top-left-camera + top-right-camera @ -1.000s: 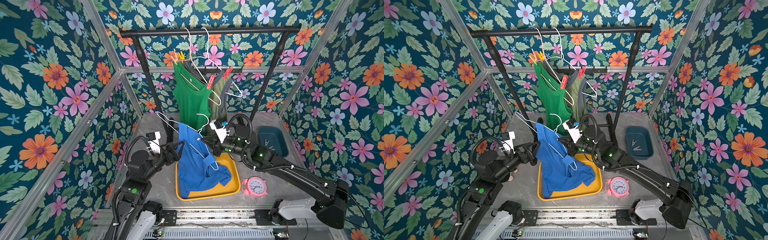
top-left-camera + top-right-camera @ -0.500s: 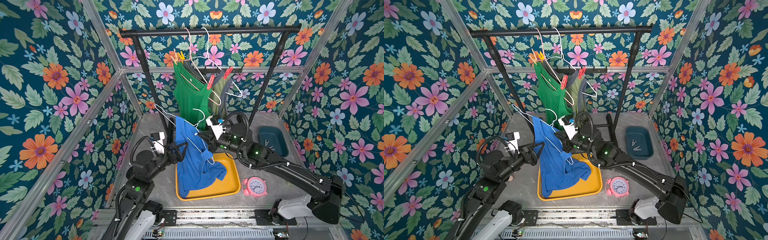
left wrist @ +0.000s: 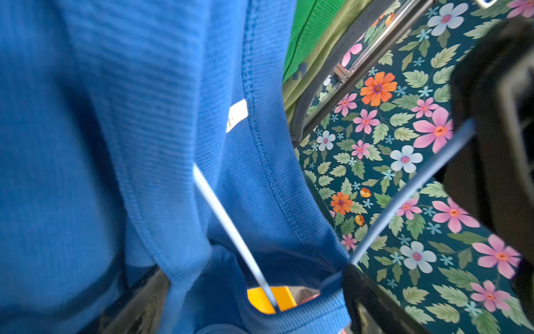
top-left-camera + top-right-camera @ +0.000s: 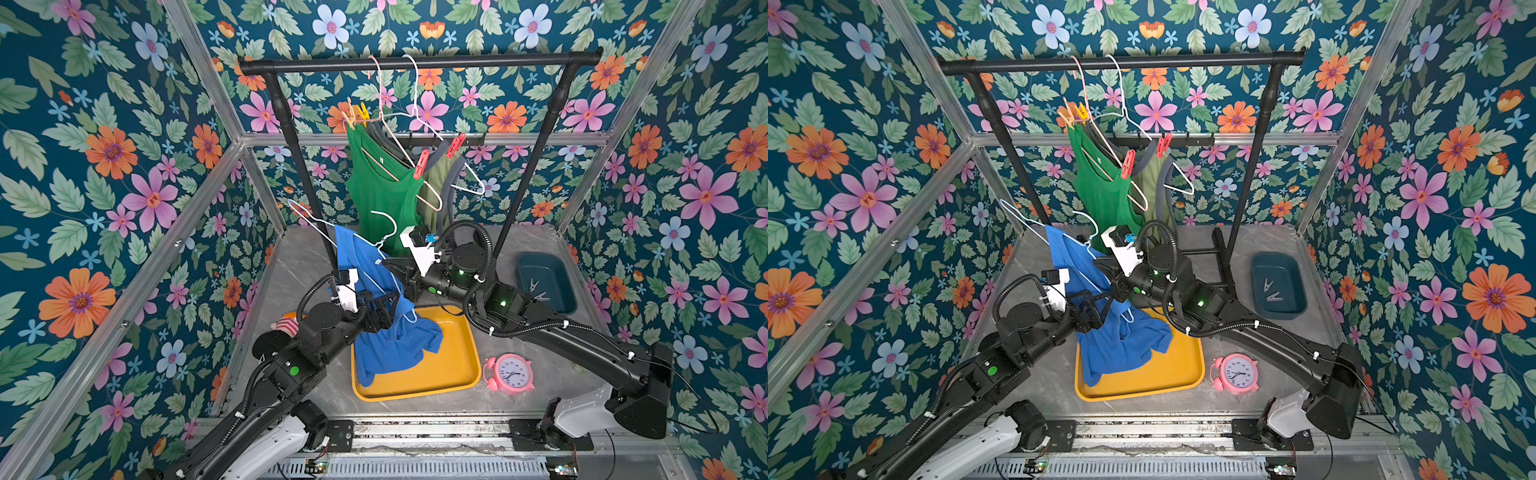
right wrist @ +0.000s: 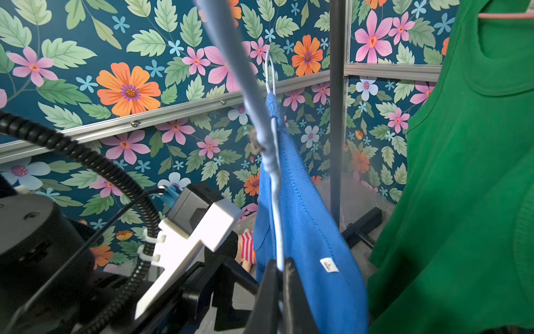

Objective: Remove the clothespins securing tank tops to the hanger
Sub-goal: Remove the tank top from the hanger.

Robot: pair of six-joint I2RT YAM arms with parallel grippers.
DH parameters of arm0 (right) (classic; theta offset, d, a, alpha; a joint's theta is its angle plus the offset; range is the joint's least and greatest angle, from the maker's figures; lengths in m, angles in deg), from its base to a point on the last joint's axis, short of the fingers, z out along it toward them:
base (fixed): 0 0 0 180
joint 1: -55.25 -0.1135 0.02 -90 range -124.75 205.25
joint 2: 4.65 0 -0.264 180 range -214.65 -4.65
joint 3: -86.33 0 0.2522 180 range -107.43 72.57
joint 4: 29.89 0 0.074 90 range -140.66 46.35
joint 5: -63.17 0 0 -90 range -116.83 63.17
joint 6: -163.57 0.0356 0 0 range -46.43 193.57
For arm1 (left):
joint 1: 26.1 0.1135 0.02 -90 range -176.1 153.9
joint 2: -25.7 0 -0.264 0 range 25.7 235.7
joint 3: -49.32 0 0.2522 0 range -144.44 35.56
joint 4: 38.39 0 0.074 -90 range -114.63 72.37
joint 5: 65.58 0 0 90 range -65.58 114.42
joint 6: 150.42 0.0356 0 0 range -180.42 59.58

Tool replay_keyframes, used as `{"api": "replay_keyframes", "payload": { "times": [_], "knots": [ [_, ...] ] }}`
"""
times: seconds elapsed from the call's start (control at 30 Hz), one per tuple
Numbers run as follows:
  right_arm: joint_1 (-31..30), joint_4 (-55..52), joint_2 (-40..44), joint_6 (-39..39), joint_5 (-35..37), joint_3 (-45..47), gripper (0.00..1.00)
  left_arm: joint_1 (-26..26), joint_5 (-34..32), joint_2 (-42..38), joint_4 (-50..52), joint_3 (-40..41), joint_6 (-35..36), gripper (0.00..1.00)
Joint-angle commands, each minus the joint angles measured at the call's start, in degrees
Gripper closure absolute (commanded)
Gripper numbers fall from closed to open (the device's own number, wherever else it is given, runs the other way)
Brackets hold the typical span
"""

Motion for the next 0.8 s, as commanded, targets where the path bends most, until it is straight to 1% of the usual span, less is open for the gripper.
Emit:
{"api": "replay_keyframes", "payload": {
  "times": [0.0, 0.1, 0.13, 0.2, 0.37, 0.5, 0.6, 0.77],
  "knots": [
    [-0.2, 3.5, 0.5, -0.9, -0.6, -1.0, 1.00, -3.9, -11.1, 2.2, 0.8, -0.9, 0.6, 0.05],
    [-0.2, 3.6, 0.6, -1.0, -0.7, -0.8, 1.00, -8.9, -19.5, 2.7, 1.0, -1.1, -0.8, 0.06],
    [-0.3, 3.6, 0.8, -1.1, -0.7, -0.5, 1.00, -10.0, -21.4, 2.5, 1.0, -1.1, -0.6, 0.06],
    [-0.3, 3.5, 0.9, -1.2, -0.7, -0.3, 1.00, -10.9, -22.2, 2.2, 1.2, -1.2, -0.1, 0.06],
    [-0.2, 2.9, 0.9, -1.9, -0.1, -0.8, 1.00, -12.0, -20.1, 3.1, 1.4, -1.0, 0.4, 0.06],
    [-0.2, 2.1, 0.4, -2.6, 0.5, -1.9, 1.00, -15.5, -20.6, 5.7, 0.8, -0.7, 0.7, 0.07],
    [-0.2, 1.4, 0.0, -3.0, 0.5, -2.6, 1.00, -18.8, -23.7, 7.6, 1.5, -1.1, 0.5, 0.07],
    [-0.2, 0.1, -0.7, -4.0, 0.5, -4.4, 1.00, -23.4, -28.2, 7.3, 1.6, -0.5, -0.1, 0.07]
  ]
}}
